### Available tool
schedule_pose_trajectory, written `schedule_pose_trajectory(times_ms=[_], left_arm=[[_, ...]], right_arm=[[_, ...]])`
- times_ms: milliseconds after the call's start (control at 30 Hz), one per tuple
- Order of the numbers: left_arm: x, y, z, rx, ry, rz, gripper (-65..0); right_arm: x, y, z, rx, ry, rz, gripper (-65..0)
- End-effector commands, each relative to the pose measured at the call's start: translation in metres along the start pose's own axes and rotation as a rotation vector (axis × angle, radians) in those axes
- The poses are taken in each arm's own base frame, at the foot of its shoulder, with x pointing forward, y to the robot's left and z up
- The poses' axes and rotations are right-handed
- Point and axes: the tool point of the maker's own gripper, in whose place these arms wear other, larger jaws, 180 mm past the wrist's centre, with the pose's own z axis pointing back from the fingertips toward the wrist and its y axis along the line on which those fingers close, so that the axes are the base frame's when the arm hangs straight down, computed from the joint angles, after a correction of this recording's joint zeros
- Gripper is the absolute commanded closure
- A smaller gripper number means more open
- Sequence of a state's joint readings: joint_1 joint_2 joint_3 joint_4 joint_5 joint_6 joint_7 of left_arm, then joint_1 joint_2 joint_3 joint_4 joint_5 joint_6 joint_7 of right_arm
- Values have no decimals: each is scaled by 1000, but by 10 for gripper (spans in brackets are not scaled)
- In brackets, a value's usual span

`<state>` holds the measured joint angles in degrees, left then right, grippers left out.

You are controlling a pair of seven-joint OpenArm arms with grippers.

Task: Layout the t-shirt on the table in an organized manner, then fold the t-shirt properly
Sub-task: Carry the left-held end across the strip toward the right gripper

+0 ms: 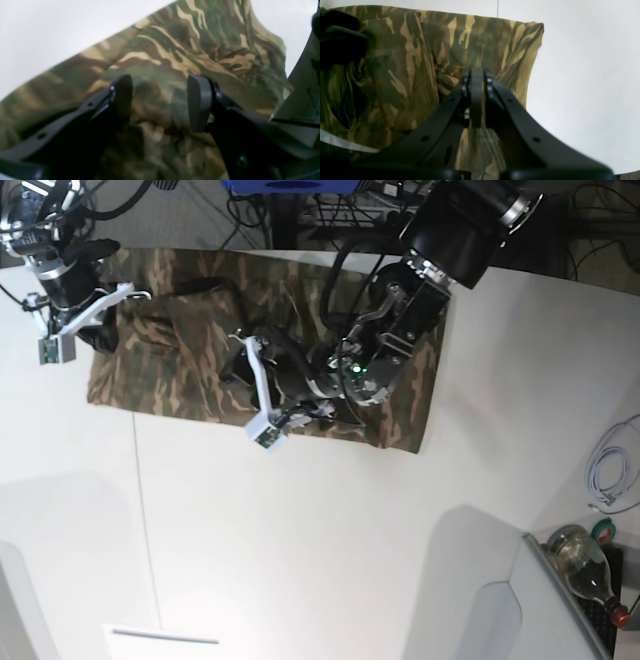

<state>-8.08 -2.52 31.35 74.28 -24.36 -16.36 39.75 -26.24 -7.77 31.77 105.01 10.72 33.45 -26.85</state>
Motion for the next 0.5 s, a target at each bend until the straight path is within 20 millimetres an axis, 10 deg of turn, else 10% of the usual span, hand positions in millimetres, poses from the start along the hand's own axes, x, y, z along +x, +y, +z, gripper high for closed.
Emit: schedule_pose_trajectory(times_ms=[0,267,467], left_arm=[[24,-5,-1,-16,-55,-6,-339],[82,-31,8,-62,-188,-52,-337],[36,12,71,71,-204,-28,-240]], right_arm=[[12,0,3,3,-47,2,-17],[15,3,2,10,-53,7,-18],[13,45,28,148,-45,140,-23]])
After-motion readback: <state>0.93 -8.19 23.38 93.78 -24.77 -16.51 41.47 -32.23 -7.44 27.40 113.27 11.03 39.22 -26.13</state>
